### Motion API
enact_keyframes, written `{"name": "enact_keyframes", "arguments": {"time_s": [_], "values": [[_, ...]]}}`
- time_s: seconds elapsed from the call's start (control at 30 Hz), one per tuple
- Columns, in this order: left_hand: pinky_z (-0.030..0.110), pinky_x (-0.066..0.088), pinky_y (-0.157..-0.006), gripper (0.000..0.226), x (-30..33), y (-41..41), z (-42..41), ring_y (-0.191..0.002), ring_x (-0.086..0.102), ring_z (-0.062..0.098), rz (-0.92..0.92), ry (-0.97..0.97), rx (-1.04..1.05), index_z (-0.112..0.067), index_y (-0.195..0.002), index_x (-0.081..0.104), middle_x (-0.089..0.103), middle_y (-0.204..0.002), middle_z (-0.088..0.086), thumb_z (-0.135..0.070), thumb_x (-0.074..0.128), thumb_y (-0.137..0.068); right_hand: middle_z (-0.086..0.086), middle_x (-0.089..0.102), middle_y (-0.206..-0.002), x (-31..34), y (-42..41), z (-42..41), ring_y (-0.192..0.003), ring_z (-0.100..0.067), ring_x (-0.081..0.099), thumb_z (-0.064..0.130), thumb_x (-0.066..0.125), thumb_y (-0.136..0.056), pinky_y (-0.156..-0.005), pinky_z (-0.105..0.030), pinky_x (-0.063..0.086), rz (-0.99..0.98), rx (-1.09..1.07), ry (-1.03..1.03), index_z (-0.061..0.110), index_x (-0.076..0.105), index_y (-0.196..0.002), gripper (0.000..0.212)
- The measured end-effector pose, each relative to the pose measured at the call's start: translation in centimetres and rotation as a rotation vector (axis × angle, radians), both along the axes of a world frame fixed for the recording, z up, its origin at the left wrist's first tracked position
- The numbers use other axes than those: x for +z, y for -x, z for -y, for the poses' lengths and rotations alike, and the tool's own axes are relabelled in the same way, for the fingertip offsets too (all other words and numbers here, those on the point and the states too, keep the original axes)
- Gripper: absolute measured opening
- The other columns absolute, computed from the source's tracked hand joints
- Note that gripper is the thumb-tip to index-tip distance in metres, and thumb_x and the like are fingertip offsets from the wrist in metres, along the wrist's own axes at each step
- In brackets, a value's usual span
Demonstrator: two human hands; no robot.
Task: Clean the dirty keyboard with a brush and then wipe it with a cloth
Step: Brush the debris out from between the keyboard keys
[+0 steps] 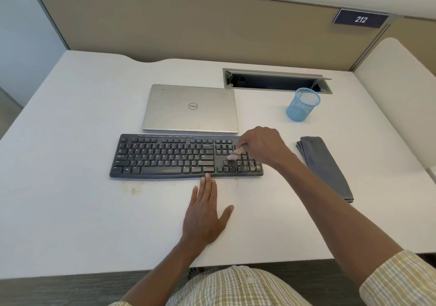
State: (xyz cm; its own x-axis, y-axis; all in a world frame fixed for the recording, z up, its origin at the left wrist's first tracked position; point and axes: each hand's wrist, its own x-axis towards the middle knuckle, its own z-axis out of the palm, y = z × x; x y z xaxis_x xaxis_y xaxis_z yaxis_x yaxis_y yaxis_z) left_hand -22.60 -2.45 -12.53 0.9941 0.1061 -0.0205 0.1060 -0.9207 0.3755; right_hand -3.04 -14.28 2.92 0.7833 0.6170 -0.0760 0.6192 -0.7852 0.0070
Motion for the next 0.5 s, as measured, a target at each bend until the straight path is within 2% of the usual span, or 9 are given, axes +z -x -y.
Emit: {"name": "enact_keyframes", "arguments": {"time_s": [0.1,0.2,0.27,0.4,0.5], "values": [[0.036,-0.003,-0.126,0.088,0.0,-0.1,0.0,-0.157,-0.009,0.022,0.002,-0.002,-0.002,-0.005,-0.161,0.007,-0.009,-0.169,0.01,-0.067,0.023,-0.1,0.008,0.072,-0.096,-0.4,0.4,0.9,-0.074,-0.018,0.059,0.021,0.049,-0.095,-0.061,-0.025,0.031,0.039,-0.003,0.077,0.035,0.073,-0.103,0.029],[0.035,-0.005,-0.125,0.088,0.0,0.0,0.0,-0.156,-0.01,0.022,0.001,-0.008,-0.003,-0.005,-0.161,0.006,-0.01,-0.168,0.009,-0.067,0.023,-0.101,0.009,0.071,-0.099,0.2,-0.5,1.6,-0.083,-0.019,0.064,0.016,0.05,-0.093,-0.062,-0.025,0.032,0.099,-0.034,0.137,0.034,0.072,-0.103,0.03],[0.034,-0.007,-0.124,0.088,0.0,0.0,0.0,-0.156,-0.012,0.021,-0.001,-0.007,-0.003,-0.006,-0.161,0.004,-0.012,-0.168,0.008,-0.067,0.022,-0.1,0.011,0.071,-0.105,0.4,-0.8,1.3,-0.088,-0.019,0.065,0.017,0.051,-0.093,-0.064,-0.026,0.034,0.059,-0.046,0.081,0.037,0.073,-0.104,0.031],[0.034,-0.007,-0.124,0.088,0.1,0.0,0.0,-0.156,-0.012,0.021,0.008,-0.011,-0.004,-0.006,-0.161,0.004,-0.012,-0.168,0.009,-0.067,0.022,-0.1,0.011,0.071,-0.103,-0.2,-0.3,1.4,-0.077,-0.016,0.058,0.019,0.049,-0.095,-0.059,-0.025,0.029,0.029,-0.025,0.04,0.038,0.073,-0.103,0.032],[0.034,-0.006,-0.124,0.088,0.0,0.0,0.0,-0.156,-0.012,0.022,0.007,-0.008,-0.002,-0.006,-0.161,0.004,-0.011,-0.168,0.008,-0.068,0.022,-0.1,0.01,0.071,-0.105,-0.1,-0.6,2.8,-0.084,-0.019,0.064,0.016,0.05,-0.094,-0.063,-0.025,0.031,0.072,-0.041,0.099,0.037,0.072,-0.103,0.032]]}}
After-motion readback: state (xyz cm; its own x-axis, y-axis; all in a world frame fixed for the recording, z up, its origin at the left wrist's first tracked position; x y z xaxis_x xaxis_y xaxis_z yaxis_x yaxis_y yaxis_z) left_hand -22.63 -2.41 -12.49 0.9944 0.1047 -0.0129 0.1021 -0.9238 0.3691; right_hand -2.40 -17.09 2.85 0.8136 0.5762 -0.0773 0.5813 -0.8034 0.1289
